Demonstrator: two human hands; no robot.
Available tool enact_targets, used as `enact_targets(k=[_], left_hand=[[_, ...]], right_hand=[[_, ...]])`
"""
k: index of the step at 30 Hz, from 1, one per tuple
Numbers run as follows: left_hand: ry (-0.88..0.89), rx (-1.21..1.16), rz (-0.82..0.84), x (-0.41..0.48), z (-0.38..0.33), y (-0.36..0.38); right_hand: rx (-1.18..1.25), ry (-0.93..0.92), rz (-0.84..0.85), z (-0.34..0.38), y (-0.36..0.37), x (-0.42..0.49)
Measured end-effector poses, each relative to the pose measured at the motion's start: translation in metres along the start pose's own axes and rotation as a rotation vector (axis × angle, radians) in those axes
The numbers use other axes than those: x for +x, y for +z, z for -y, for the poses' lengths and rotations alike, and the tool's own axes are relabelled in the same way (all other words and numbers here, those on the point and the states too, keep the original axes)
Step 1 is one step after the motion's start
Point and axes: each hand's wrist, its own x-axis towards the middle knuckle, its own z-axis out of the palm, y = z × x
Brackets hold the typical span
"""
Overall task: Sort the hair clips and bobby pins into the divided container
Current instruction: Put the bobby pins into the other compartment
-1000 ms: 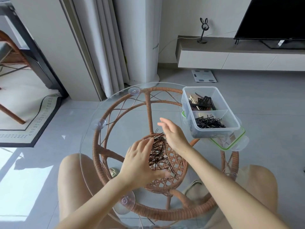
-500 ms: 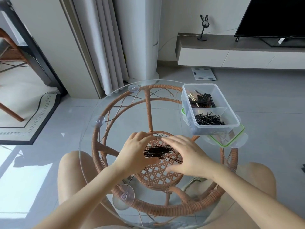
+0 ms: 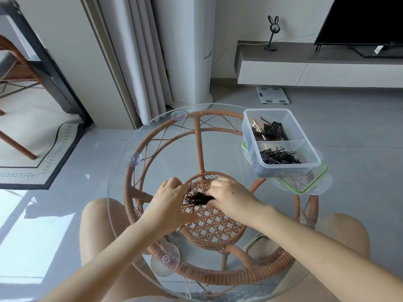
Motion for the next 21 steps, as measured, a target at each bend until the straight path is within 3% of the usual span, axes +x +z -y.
enact_targets(k=[4,14,21], left_hand=[[0.014,-0.003,-0.013,0.002,0.001,-0.002],[0.008,-0.033,-0.026,0.007,-0.001,-0.002],[0.042,-0.015,-0.02,0.016,-0.01,0.001]], right_hand=[[-0.077,-0.076,-0.059,-0.001,0.003,-0.002],[0.066,-0.022,-0.154,-0.006,-0.041,-0.01],[0.03,0.004,-0.265,-0.016,-0.091,-0.021]])
